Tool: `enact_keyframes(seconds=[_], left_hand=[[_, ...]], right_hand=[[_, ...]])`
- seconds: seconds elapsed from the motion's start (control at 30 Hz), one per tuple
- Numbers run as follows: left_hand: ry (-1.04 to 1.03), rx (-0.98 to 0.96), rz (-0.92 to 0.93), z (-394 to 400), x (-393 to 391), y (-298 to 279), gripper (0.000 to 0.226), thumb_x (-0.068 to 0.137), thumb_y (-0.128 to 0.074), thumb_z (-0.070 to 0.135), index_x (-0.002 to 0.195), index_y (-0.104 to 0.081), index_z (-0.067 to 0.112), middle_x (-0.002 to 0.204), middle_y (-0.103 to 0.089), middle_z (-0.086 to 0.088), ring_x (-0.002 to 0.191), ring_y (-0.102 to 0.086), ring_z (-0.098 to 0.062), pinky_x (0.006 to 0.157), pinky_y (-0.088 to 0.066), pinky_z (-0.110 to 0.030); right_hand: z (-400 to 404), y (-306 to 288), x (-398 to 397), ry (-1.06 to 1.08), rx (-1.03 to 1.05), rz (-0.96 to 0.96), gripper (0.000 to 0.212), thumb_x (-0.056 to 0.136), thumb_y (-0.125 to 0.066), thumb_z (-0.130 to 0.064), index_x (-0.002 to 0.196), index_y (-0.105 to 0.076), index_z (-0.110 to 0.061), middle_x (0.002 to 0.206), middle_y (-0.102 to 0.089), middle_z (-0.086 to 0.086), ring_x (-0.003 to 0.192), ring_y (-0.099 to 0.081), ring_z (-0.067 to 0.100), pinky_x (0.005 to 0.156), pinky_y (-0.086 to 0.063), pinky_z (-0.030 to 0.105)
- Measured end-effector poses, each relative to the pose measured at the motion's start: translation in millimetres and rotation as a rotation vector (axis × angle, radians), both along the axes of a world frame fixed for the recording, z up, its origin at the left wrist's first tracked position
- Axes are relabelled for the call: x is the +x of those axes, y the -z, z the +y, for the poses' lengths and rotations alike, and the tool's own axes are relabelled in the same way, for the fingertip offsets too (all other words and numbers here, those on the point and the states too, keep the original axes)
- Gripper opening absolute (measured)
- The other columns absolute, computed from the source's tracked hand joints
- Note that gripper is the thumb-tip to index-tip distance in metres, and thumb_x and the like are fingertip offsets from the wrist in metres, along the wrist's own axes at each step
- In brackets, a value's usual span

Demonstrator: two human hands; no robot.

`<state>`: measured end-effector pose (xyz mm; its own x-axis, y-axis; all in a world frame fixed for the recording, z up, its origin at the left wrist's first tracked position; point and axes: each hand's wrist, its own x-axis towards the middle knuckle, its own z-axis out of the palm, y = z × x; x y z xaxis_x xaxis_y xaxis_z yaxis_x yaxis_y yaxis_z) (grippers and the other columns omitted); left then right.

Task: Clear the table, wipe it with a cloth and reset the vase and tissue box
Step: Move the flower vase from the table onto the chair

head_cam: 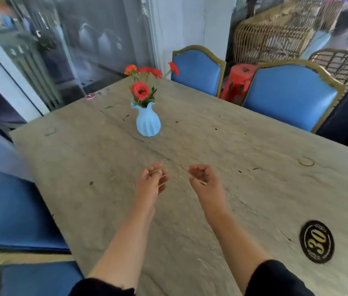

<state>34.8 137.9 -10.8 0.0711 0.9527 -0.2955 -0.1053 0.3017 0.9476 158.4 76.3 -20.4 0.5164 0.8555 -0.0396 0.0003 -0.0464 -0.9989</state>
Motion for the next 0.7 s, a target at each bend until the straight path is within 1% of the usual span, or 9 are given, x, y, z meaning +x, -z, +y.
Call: enact_keyframes(seconds=[0.1,0.27,0.37,0.43,0.47,0.53,0.6,0.63,0.7], left_hand=[[-0.044,0.000,0.002,24.3,-11.2,3.2,0.018,0.095,-0.045,0.008,0.106,-0.055,0.017,0.089,-0.063,0.001,0.079,-0.061,-0.011,0.069,-0.045,-0.025],[-0.089,0.065,0.087,85.9,-9.8,19.0,0.019,0.093,-0.050,0.008,0.095,-0.058,0.025,0.093,-0.062,0.002,0.081,-0.059,-0.010,0.075,-0.046,-0.027],[-0.145,0.088,0.117,119.9,-6.2,35.1,0.021,0.091,-0.053,0.007,0.108,-0.057,0.019,0.098,-0.060,0.001,0.076,-0.055,-0.005,0.073,-0.044,-0.021],[-0.162,0.104,0.191,138.8,-5.9,46.8,0.029,0.090,-0.055,0.009,0.118,-0.055,0.016,0.109,-0.061,0.000,0.084,-0.057,-0.006,0.073,-0.044,-0.014],[-0.164,0.111,0.215,148.3,-5.4,52.2,0.034,0.089,-0.057,0.011,0.122,-0.054,0.015,0.115,-0.061,-0.001,0.092,-0.059,-0.010,0.079,-0.046,-0.016],[-0.166,0.102,0.227,163.8,-5.2,64.3,0.043,0.088,-0.059,0.014,0.130,-0.049,0.015,0.128,-0.057,-0.001,0.112,-0.056,-0.016,0.096,-0.045,-0.027],[-0.163,0.103,0.185,171.2,-4.0,73.5,0.049,0.090,-0.057,0.010,0.136,-0.042,0.013,0.136,-0.049,0.000,0.125,-0.047,-0.014,0.096,-0.039,-0.024],[-0.159,0.121,0.154,174.8,-3.7,77.9,0.050,0.091,-0.056,0.007,0.138,-0.039,0.012,0.140,-0.046,-0.001,0.127,-0.045,-0.012,0.095,-0.037,-0.021],[-0.144,0.170,0.121,185.4,-3.3,85.8,0.053,0.091,-0.054,0.005,0.140,-0.036,0.012,0.145,-0.042,-0.002,0.130,-0.041,-0.009,0.100,-0.037,-0.021]], right_hand=[[37.5,-1.8,-13.0,-0.050,0.002,-0.007,0.035,0.080,-0.060,0.005,0.106,-0.061,-0.018,0.102,-0.064,-0.005,0.093,-0.058,0.001,0.088,-0.046,0.025],[114.9,8.0,-10.0,-0.122,-0.005,-0.042,0.045,0.079,-0.064,-0.001,0.121,-0.056,-0.015,0.115,-0.058,-0.004,0.105,-0.053,0.006,0.094,-0.044,0.026],[161.5,22.2,-2.0,-0.168,-0.049,-0.127,0.054,0.077,-0.069,-0.008,0.127,-0.051,-0.018,0.124,-0.055,-0.001,0.115,-0.050,0.012,0.097,-0.042,0.027],[190.6,30.9,2.3,-0.189,-0.083,-0.182,0.061,0.076,-0.070,-0.010,0.132,-0.046,-0.016,0.131,-0.052,-0.001,0.119,-0.048,0.013,0.102,-0.041,0.031],[204.7,34.8,3.9,-0.201,-0.090,-0.192,0.065,0.076,-0.071,-0.012,0.135,-0.044,-0.016,0.134,-0.049,-0.002,0.122,-0.046,0.014,0.104,-0.040,0.033],[228.6,40.3,5.0,-0.227,-0.088,-0.211,0.072,0.075,-0.072,-0.014,0.139,-0.038,-0.017,0.139,-0.044,-0.001,0.127,-0.042,0.015,0.105,-0.039,0.032],[244.7,41.5,3.4,-0.261,-0.089,-0.260,0.074,0.076,-0.073,-0.015,0.139,-0.036,-0.014,0.141,-0.042,0.003,0.128,-0.042,0.016,0.097,-0.040,0.026],[251.3,40.6,2.0,-0.270,-0.074,-0.293,0.069,0.076,-0.073,-0.014,0.136,-0.040,-0.007,0.138,-0.046,0.009,0.124,-0.047,0.020,0.088,-0.042,0.026],[266.3,39.9,0.1,-0.254,-0.008,-0.324,0.049,0.078,-0.070,-0.005,0.117,-0.047,0.015,0.121,-0.054,0.032,0.108,-0.053,0.041,0.071,-0.046,0.040]])
